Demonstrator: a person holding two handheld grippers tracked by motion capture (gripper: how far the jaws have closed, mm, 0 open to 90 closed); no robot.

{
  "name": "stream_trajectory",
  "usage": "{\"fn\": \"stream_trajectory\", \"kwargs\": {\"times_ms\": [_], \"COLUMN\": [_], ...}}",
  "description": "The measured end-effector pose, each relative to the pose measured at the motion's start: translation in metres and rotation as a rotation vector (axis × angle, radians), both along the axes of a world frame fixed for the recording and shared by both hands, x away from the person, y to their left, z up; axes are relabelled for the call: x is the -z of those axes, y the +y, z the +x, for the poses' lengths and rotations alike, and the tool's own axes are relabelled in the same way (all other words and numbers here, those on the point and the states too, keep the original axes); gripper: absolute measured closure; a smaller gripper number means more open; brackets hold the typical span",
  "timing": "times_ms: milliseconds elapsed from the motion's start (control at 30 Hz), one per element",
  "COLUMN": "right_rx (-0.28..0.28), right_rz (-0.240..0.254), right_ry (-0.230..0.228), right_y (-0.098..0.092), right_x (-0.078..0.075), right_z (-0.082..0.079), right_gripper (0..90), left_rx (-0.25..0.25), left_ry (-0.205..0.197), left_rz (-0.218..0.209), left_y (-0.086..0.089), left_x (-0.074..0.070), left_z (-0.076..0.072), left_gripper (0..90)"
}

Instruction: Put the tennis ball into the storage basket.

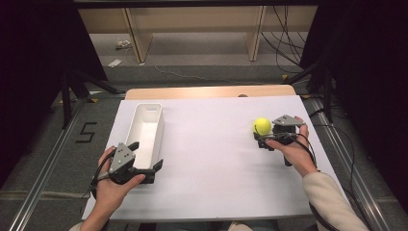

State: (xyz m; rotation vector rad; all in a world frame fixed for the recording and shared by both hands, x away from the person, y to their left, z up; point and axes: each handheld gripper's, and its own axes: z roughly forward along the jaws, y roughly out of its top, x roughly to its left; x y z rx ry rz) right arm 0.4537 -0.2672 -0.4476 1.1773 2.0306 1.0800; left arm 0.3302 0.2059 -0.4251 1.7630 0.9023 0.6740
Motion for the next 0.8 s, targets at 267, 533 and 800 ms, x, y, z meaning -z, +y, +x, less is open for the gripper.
{"fn": "stream_trajectory", "kwargs": {"times_ms": [267,533,800], "right_rx": [0.014,0.026,0.04], "right_rz": [0.008,0.01,0.001], "right_ry": [0.014,0.025,0.039], "right_y": [-0.001,-0.001,-0.001], "right_x": [0.004,0.007,0.011], "right_z": [0.008,0.014,0.022], "right_gripper": [4.4,4.3,4.4], "left_rx": [0.0,0.0,-0.001], "left_ry": [-0.001,-0.002,-0.002], "left_rz": [-0.001,-0.001,-0.001], "left_y": [0.0,0.0,0.0], "left_x": [0.0,0.0,0.0], "left_z": [0.0,0.0,0.0], "left_gripper": [0.0,0.0,0.0]}}
